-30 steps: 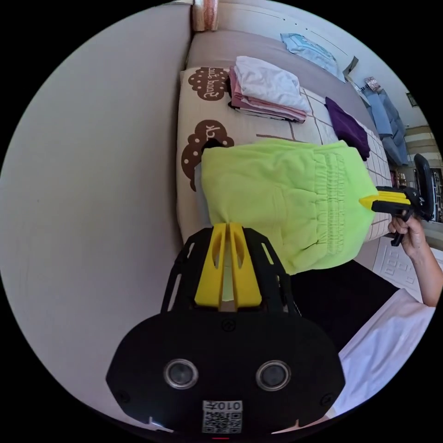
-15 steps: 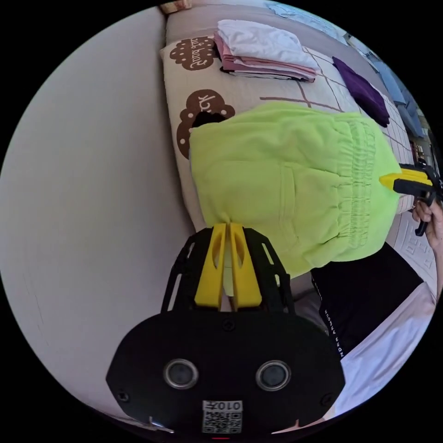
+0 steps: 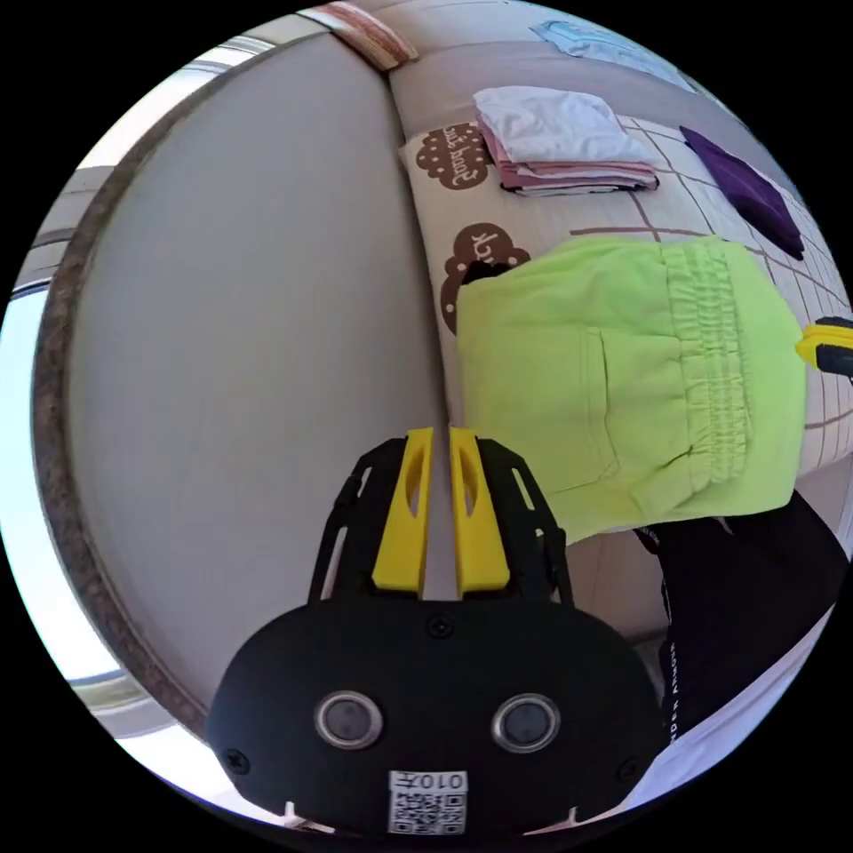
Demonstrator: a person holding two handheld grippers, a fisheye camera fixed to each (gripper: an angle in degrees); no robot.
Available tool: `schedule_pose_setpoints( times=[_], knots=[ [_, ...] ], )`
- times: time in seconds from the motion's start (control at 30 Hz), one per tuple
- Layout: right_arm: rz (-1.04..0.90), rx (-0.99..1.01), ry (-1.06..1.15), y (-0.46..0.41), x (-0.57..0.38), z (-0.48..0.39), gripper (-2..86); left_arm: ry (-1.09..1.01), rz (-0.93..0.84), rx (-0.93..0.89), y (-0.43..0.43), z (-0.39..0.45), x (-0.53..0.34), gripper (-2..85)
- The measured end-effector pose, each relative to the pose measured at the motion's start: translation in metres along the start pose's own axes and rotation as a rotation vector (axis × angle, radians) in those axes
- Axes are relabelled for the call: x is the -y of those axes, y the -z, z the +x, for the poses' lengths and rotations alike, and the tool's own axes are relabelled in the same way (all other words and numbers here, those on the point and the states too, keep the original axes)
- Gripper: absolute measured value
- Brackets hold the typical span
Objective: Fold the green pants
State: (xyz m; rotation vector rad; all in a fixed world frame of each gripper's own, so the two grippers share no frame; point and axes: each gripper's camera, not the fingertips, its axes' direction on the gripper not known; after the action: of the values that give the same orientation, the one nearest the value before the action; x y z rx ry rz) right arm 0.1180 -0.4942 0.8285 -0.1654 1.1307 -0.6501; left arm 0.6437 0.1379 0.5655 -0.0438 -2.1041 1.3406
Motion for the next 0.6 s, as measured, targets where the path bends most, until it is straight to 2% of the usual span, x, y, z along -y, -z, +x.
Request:
schedule_pose_setpoints(
  times=[0.1,0.17,0.23,0.4,0.53,0.6],
  knots=[
    [0.076,-0.062,-0.015,0.019,-0.039,-0.004,2.2,0.069,0.186,-0.020,0.039,0.003,-0.034,0.6],
    [0.124,-0.082,-0.008,0.029,-0.066,-0.009,2.1,0.019,0.298,-0.147,0.050,0.023,-0.047,0.1],
    [0.174,-0.091,0.001,0.037,-0.094,-0.015,2.1,-0.050,0.320,-0.199,0.044,0.050,-0.047,-0.1],
    [0.346,-0.090,-0.010,0.069,-0.176,-0.035,2.2,-0.157,0.293,-0.194,0.008,0.118,-0.036,-0.3],
    [0.451,-0.104,-0.045,0.091,-0.222,-0.045,2.3,-0.206,0.075,-0.336,-0.071,0.158,-0.016,-0.2],
    [0.519,-0.127,-0.069,0.107,-0.252,-0.050,2.5,-0.196,0.081,-0.356,-0.085,0.160,-0.019,-0.2]
  ],
)
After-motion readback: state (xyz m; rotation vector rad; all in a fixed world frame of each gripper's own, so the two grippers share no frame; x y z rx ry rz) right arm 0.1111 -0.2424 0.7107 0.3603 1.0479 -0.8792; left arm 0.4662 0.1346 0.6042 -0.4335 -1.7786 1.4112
